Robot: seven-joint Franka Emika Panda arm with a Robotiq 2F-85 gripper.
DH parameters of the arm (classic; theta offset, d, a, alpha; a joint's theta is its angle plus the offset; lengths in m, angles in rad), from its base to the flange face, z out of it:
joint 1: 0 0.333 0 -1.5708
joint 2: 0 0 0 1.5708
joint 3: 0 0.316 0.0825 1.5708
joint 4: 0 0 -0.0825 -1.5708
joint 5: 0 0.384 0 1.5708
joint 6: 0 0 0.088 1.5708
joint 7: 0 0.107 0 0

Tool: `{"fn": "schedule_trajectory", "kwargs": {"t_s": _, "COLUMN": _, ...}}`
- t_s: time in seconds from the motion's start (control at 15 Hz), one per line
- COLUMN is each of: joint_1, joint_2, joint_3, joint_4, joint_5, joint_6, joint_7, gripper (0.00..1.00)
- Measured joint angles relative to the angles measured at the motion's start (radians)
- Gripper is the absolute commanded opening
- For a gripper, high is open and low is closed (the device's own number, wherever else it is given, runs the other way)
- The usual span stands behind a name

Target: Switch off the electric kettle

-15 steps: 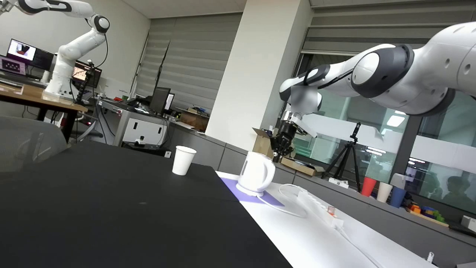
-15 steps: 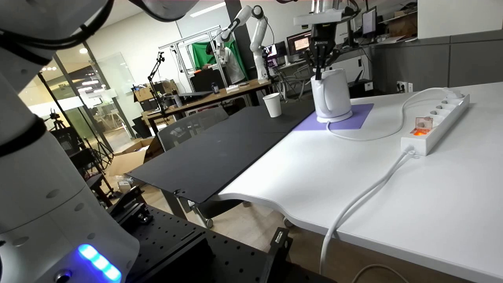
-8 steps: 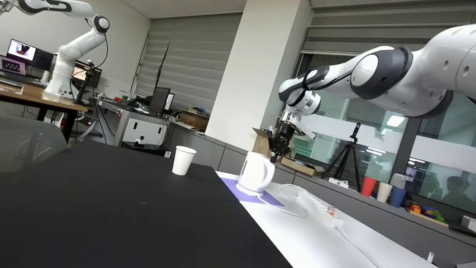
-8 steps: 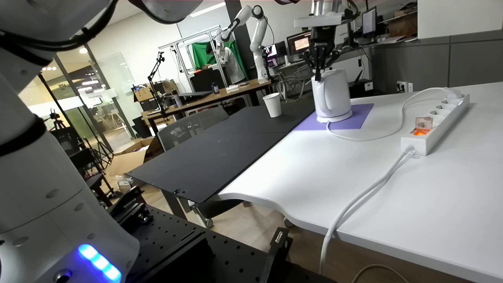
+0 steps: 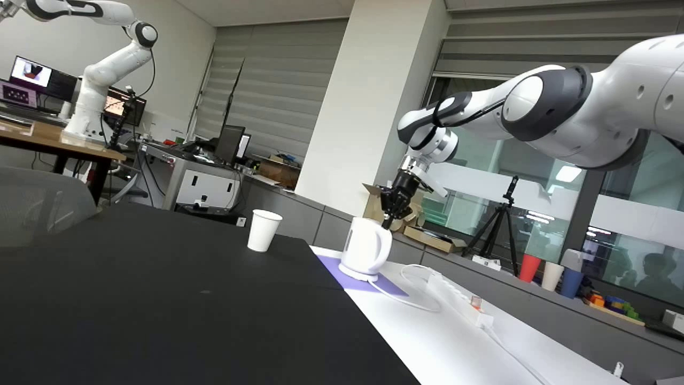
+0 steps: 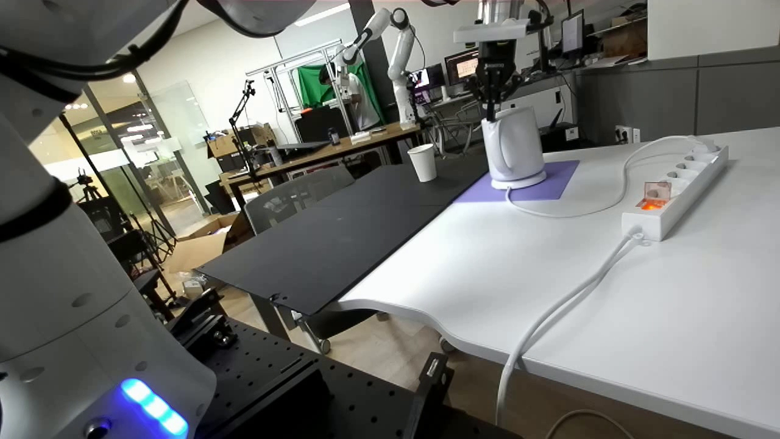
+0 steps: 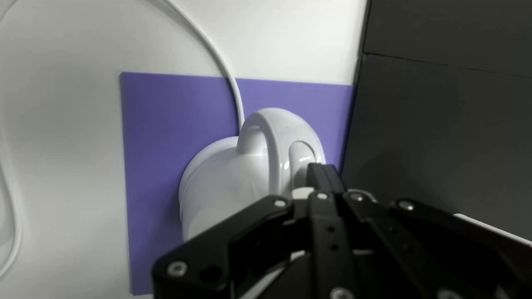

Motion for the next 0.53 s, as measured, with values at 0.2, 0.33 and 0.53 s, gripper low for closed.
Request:
{"fn": "schedule_trajectory", "kwargs": {"t_s": 0.2, "joint_1": 0.006, "joint_2": 0.000, "joint_3": 0.000, "joint_4": 0.006, "joint_5": -0.001, "joint_6": 0.033, "joint_7": 0.000, "gripper": 0.00}}
{"fn": "schedule_trajectory", "kwargs": {"t_s": 0.33, "joint_1": 0.014, "joint_2": 0.000, "joint_3": -0.001, "joint_4": 0.008, "joint_5": -0.005, "joint_6": 0.052, "joint_7": 0.007, "gripper": 0.00}}
{"fn": "schedule_trajectory", "kwargs": {"t_s": 0.53, "joint_1": 0.028, "joint_2": -0.004, "joint_3": -0.011, "joint_4": 0.016, "joint_5": -0.013, "joint_6": 0.034, "joint_7": 0.033, "gripper": 0.00}}
